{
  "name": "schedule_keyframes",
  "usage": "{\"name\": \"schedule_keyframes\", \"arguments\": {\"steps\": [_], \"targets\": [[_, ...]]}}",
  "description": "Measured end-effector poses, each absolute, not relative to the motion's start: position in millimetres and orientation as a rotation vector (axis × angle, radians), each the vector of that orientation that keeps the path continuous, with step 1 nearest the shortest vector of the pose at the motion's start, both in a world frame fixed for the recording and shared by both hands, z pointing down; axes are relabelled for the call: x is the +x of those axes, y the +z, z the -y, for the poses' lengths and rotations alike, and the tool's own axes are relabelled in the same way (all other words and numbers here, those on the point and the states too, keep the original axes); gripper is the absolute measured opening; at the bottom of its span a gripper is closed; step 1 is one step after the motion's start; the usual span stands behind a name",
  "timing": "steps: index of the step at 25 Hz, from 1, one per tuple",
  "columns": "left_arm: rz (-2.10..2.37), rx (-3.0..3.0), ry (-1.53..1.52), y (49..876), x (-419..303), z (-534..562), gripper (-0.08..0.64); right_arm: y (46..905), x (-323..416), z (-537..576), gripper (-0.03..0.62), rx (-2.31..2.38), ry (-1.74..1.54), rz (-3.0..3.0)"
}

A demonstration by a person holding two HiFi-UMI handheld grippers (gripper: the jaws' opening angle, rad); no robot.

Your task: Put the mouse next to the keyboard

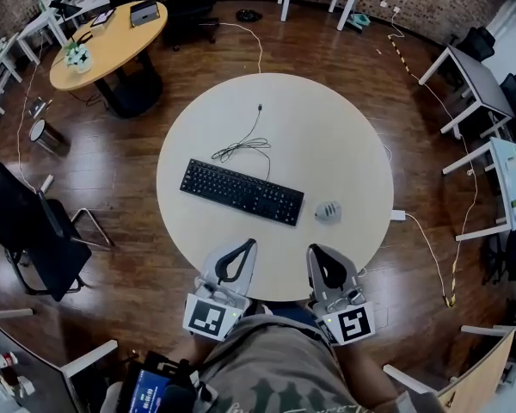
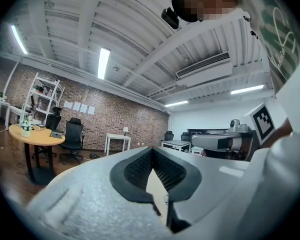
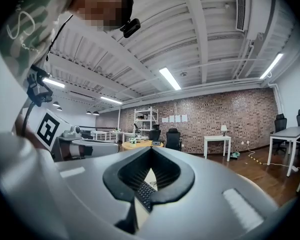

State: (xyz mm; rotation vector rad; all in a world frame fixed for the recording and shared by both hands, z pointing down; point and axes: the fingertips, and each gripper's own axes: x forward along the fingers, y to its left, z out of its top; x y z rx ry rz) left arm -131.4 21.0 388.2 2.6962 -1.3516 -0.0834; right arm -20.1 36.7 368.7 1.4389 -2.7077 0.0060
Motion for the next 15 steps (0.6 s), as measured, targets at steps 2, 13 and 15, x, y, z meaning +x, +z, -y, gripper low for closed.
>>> {"name": "schedule_keyframes", "arguments": {"steps": [2, 13, 15], "targets": [[1.359, 2.691, -0.084, 388, -136, -22, 0.000, 367, -25, -36, 0.000, 1.434, -0.002, 2.714], [1.354, 2.592, -0.143, 403, -149, -15, 0.000, 373, -38, -48, 0.000, 1.380, 0.004, 2.725], [1.352, 2.584, -0.142, 406, -149, -14, 0.000, 377, -36, -51, 0.000, 1.382, 0.019, 2.716]]}}
